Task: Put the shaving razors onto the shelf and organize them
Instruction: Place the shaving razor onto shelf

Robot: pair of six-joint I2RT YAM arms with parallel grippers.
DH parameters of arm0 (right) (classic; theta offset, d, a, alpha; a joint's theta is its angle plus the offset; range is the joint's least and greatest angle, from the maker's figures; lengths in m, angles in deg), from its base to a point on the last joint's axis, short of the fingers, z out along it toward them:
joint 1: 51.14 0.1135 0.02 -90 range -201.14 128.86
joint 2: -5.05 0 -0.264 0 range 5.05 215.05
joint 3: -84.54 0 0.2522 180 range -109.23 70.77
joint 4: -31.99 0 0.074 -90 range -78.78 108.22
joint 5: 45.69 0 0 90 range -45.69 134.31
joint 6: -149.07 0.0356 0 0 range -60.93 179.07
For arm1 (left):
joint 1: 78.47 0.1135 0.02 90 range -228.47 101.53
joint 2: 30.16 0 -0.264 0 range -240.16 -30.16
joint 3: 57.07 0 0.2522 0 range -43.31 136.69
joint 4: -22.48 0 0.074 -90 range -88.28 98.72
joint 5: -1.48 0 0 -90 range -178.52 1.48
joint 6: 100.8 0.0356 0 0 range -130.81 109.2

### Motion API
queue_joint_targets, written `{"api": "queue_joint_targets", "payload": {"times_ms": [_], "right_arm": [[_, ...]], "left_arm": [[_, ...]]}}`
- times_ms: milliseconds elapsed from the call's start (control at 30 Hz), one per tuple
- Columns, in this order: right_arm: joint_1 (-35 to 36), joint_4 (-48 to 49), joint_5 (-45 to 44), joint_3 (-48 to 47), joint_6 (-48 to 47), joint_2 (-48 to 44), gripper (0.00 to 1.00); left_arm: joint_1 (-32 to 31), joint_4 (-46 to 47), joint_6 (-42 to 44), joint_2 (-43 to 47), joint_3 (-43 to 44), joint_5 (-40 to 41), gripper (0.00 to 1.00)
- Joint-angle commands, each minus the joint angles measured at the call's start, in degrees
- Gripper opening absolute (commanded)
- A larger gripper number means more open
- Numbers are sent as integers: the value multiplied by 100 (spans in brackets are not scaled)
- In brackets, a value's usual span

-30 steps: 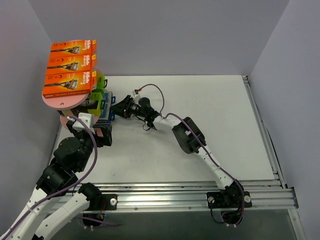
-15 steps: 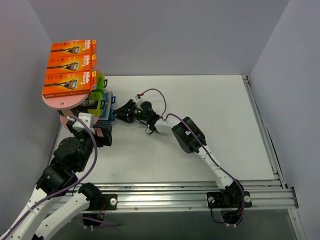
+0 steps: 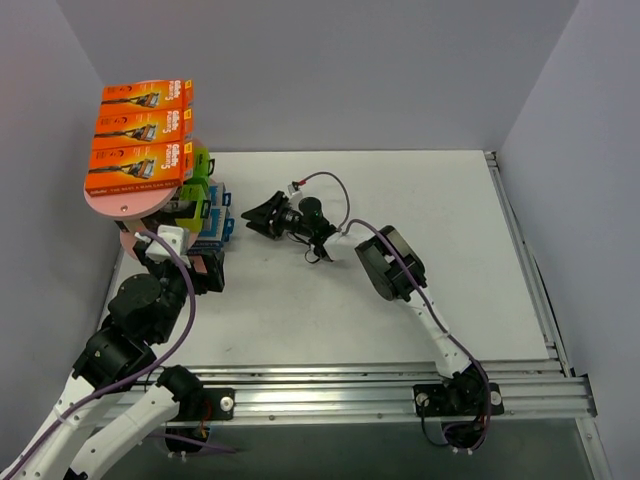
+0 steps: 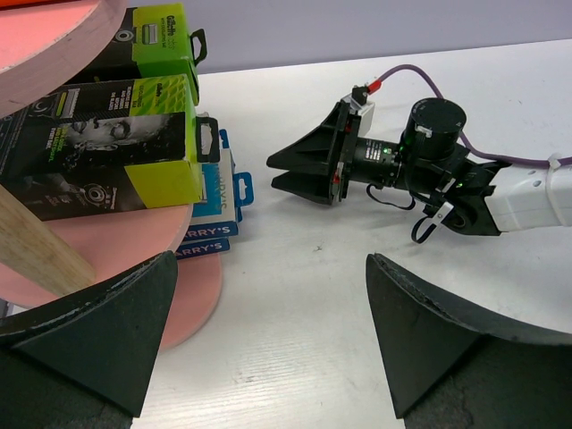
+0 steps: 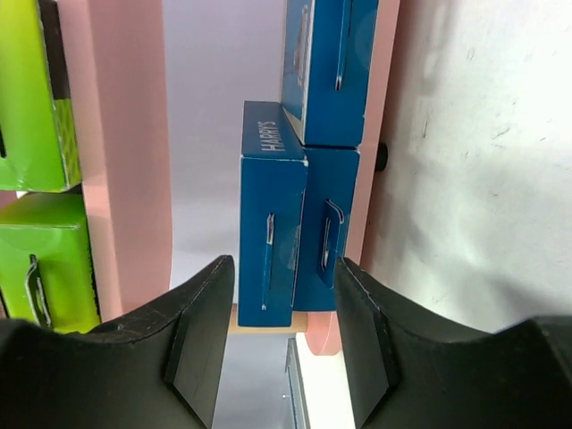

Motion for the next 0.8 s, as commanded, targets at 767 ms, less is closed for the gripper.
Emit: {"api": "queue_joint_targets", "payload": {"times_ms": [767], "right_arm": [[248,75,106,-859,-101,-92,32]], "left_arm": [[34,217,-8,-16,64,0,95]]}}
